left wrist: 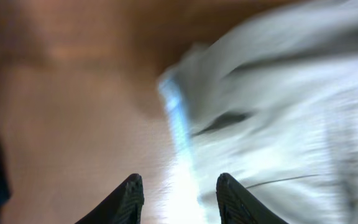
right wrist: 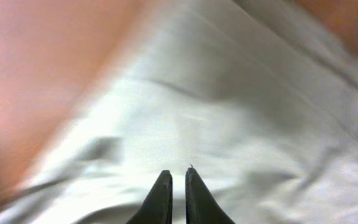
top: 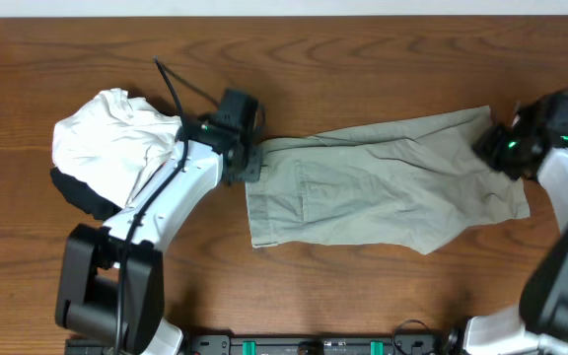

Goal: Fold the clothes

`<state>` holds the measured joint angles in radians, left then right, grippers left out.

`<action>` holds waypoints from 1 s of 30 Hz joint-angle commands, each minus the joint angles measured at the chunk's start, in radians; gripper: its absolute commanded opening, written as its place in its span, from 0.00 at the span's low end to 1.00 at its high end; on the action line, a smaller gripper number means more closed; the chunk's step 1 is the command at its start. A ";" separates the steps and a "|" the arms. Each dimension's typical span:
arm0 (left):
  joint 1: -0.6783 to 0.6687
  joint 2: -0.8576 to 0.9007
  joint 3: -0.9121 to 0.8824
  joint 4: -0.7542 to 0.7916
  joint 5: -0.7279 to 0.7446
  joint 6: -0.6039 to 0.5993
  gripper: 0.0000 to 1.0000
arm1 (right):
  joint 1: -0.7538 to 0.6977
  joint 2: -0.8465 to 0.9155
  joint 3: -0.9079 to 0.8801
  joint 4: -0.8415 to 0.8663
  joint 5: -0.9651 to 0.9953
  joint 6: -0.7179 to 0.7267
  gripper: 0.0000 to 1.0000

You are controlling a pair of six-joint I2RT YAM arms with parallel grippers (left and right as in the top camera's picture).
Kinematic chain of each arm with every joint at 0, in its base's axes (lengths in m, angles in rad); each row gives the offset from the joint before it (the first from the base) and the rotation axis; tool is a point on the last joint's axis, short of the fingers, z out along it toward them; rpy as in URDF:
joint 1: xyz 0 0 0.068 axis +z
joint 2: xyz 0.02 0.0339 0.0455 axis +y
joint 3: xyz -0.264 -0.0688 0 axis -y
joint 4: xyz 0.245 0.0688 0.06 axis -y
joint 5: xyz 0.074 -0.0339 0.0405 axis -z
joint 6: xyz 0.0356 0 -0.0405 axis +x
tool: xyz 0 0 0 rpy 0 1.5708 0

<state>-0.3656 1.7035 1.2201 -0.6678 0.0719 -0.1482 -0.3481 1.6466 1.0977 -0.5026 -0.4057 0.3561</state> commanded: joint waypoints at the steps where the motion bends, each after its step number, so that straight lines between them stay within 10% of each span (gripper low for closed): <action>1: -0.036 -0.025 0.039 0.038 0.184 0.016 0.38 | 0.027 -0.102 0.009 -0.010 -0.147 -0.069 0.07; 17: -0.145 0.280 0.038 0.173 0.219 0.017 0.31 | 0.397 0.123 0.002 -0.070 -0.091 -0.222 0.06; 30: -0.145 0.322 0.038 0.111 0.118 0.059 0.31 | 0.234 0.349 0.003 0.275 0.057 -0.144 0.07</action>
<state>-0.5144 1.9842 1.2671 -0.5262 0.2623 -0.1219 -0.0368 1.9671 1.1049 -0.2546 -0.4301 0.1753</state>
